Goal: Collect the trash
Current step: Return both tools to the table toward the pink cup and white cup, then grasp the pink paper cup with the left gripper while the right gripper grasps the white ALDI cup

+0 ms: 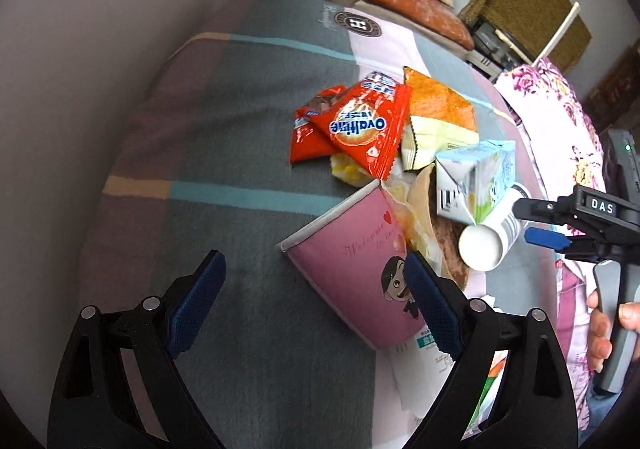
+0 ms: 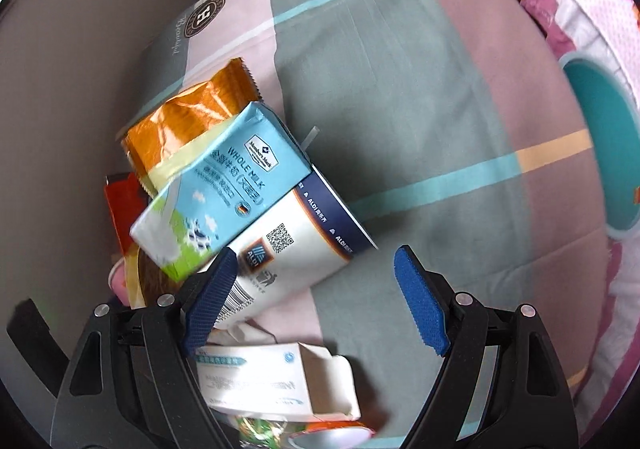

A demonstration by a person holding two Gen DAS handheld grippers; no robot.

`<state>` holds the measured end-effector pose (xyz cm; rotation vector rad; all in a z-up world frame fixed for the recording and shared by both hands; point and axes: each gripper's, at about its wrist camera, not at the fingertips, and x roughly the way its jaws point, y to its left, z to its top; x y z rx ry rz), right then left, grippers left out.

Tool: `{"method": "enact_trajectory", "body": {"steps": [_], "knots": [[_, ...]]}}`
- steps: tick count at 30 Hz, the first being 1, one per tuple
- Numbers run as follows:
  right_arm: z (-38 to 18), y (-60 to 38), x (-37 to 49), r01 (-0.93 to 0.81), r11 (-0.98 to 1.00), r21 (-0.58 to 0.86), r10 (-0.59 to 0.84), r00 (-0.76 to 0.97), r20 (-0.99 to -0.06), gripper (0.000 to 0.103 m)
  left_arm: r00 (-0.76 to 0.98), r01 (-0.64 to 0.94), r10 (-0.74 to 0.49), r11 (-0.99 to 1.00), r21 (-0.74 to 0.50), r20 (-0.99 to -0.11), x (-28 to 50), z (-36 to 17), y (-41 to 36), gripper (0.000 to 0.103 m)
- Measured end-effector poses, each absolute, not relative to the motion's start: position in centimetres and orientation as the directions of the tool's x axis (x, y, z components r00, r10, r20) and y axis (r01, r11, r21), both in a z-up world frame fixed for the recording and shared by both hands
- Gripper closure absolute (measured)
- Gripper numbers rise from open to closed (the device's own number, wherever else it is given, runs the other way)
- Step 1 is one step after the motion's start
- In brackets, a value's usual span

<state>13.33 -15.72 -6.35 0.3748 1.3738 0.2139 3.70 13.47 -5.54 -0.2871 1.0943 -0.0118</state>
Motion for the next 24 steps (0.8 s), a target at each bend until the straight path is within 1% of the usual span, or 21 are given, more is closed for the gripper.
{"method": "enact_trajectory", "body": {"steps": [2,4,9,12,15,16,18,19,20,21,24], "knots": [[-6.5,-15.3,13.3,0.060,0.921,0.385,0.369,0.184,-0.911,0.026,0.459,-0.124,-0.143,0.967,-0.223,-0.877,4.0,-5.7,12.9,0.009],[-6.7,-14.9,13.3,0.051,0.923,0.381,0.366,0.180,-0.913,0.024,0.452,-0.111,-0.156,0.967,-0.229,-0.878,4.3,-6.0,12.3,0.008],[-6.7,-14.5,12.9,0.001,0.927,0.376,0.369,0.189,-0.910,0.024,0.446,-0.117,-0.157,0.966,-0.231,-0.881,5.3,-6.6,11.5,0.005],[-7.7,-15.0,12.9,0.037,0.904,0.426,0.418,0.133,-0.899,0.024,0.403,-0.111,-0.184,0.962,-0.247,-0.896,6.1,-7.4,10.9,0.005],[-8.1,-15.1,12.9,0.037,0.894,0.447,0.439,0.134,-0.889,0.025,0.388,-0.108,-0.203,0.959,-0.263,-0.899,6.1,-8.3,10.5,0.005],[-8.0,-15.0,12.7,0.021,0.896,0.443,0.436,0.143,-0.889,0.027,0.385,-0.108,-0.209,0.957,-0.269,-0.899,5.9,-8.4,10.6,0.006],[-7.1,-15.3,12.4,-0.022,0.903,0.429,0.425,0.189,-0.885,0.042,0.395,-0.089,-0.210,0.960,-0.265,-0.894,5.5,-8.0,10.8,0.009],[-6.8,-15.5,12.2,-0.036,0.905,0.424,0.422,0.199,-0.885,0.046,0.399,-0.080,-0.205,0.963,-0.256,-0.894,5.2,-7.8,10.9,0.011],[-6.3,-15.7,12.1,-0.059,0.912,0.405,0.408,0.210,-0.888,0.057,0.405,-0.068,-0.195,0.968,-0.242,-0.893,4.9,-7.5,11.0,0.011],[-6.0,-15.9,11.9,-0.077,0.918,0.389,0.396,0.214,-0.893,0.065,0.410,-0.054,-0.181,0.974,-0.222,-0.894,4.5,-7.1,11.1,0.011],[-6.4,-16.4,11.7,-0.084,0.926,0.368,0.377,0.177,-0.909,0.065,0.413,-0.026,-0.165,0.981,-0.192,-0.896,4.0,-6.6,11.3,0.011]]}}
